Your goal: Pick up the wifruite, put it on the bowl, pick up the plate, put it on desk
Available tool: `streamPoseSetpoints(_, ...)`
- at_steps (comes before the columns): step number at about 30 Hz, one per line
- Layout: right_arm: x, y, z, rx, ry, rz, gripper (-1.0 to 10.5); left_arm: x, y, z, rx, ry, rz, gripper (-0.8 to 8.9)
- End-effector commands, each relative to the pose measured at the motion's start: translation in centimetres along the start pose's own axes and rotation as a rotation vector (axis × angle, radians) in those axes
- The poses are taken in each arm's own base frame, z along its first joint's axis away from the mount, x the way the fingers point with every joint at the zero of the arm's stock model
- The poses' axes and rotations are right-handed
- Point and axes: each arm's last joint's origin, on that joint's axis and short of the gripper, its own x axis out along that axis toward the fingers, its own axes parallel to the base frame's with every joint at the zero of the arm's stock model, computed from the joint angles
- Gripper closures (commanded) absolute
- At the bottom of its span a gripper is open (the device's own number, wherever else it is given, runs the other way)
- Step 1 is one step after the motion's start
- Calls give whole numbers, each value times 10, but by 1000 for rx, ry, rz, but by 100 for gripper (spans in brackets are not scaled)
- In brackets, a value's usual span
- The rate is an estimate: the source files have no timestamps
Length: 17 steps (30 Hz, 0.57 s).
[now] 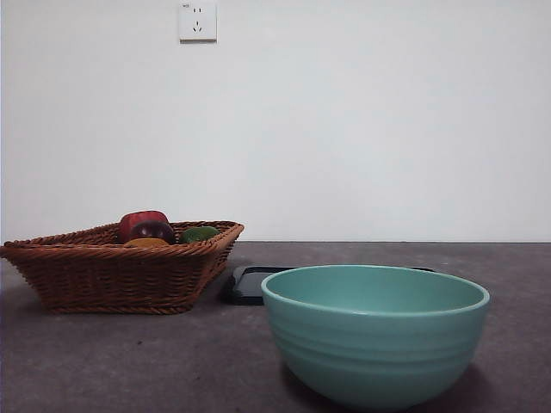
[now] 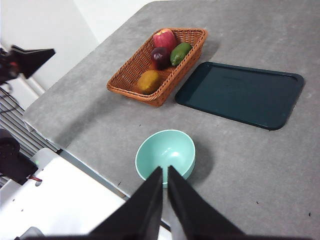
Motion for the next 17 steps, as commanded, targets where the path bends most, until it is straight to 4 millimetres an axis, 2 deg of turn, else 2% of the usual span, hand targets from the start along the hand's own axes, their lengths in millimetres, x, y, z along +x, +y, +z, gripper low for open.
streamPoseSetpoints(1, -4, 1, 3, -17, -21, 16, 941, 6, 8, -20, -25, -76, 126, 802)
streamPoseSetpoints(6, -4, 1, 3, -17, -21, 16, 941, 8, 19, -59, -41, -36, 338, 802)
streamPoseSetpoints(10, -4, 1, 3, -17, -21, 16, 941, 9, 22, -76, -35, -25, 378, 802)
streamPoseSetpoints(17, -4, 1, 3, -17, -21, 16, 941, 10, 23, -94, -38, -5, 381, 802)
